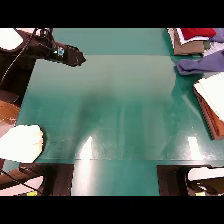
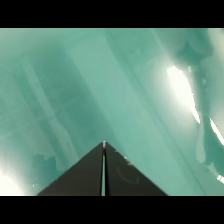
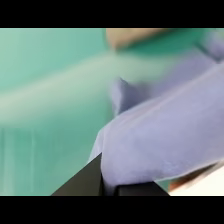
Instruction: Fold the shirts.
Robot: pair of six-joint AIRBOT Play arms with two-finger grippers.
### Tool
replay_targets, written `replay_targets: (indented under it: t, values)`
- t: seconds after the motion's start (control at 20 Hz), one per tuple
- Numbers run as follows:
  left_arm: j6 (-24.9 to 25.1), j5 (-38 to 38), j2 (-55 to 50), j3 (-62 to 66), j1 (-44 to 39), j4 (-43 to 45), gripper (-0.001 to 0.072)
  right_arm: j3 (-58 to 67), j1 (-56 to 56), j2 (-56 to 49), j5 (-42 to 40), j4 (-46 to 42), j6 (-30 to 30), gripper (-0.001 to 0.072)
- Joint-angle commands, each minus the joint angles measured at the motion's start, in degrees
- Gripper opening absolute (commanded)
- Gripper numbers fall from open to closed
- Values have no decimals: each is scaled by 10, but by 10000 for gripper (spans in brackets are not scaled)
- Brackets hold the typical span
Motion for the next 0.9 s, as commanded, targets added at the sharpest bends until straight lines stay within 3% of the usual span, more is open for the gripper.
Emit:
replay_targets:
  t: [0.0, 0.3, 0.6, 0.85]
  values:
    - [0, 7, 0, 0, -3, -2, 23, 33, -24, 1, -44, 45, -45, 15]
    - [0, 5, 0, 0, -3, -2, 24, 161, -26, 5, -7, 45, -88, 15]
    - [1, -4, 0, 0, -3, -2, 24, 60, -81, 90, 5, 45, -118, 15]
    - [1, -5, 0, 0, -3, -2, 23, -27, -152, 141, 113, 17, -119, 15]
